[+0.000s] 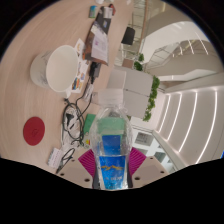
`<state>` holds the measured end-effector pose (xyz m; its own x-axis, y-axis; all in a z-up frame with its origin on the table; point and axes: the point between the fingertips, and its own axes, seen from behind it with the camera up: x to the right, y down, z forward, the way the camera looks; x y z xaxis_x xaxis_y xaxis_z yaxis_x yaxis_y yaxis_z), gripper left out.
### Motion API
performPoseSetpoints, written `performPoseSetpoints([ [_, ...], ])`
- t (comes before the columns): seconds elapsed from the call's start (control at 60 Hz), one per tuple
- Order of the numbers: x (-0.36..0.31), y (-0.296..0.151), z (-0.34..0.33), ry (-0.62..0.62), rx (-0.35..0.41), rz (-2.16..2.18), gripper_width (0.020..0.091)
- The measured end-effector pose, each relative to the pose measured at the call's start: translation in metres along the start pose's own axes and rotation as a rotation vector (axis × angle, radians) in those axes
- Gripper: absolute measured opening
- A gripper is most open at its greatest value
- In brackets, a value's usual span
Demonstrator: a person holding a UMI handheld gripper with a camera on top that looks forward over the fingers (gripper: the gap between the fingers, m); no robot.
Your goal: Pour water
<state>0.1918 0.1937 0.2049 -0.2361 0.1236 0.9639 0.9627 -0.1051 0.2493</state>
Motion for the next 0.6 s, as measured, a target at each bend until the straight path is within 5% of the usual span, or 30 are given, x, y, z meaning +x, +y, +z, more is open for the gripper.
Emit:
performPoseSetpoints([
  [0.3, 0.015, -0.058, 0.001, -0.031, -0.003, -0.621, 0.0385],
  [0.6, 0.031, -0.061, 0.004, -0.107, -0.056, -0.578, 0.0385],
])
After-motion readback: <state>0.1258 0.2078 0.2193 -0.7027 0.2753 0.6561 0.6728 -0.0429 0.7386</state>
